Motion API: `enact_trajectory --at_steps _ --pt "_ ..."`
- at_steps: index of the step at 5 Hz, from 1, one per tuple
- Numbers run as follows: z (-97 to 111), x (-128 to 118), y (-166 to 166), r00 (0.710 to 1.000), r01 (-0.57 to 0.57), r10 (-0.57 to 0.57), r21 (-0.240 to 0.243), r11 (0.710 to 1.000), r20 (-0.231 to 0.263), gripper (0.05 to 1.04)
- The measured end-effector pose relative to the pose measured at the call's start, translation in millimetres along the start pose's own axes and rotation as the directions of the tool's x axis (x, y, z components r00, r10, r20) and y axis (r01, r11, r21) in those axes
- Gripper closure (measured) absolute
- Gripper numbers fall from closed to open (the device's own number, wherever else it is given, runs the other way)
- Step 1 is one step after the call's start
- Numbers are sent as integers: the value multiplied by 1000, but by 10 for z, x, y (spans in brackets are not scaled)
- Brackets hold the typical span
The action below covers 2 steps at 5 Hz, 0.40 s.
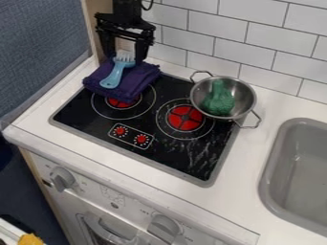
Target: Take the blue brush and put it in the bottom right of the burner
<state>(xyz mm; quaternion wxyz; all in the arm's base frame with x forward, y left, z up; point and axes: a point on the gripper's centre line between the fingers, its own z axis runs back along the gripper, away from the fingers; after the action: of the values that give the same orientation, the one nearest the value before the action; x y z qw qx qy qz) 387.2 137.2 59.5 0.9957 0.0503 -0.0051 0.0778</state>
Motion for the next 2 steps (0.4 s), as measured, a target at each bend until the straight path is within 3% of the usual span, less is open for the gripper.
enact_trajectory --at_steps 2 --pt "49 3 211 999 -54 54 26 998 6 83"
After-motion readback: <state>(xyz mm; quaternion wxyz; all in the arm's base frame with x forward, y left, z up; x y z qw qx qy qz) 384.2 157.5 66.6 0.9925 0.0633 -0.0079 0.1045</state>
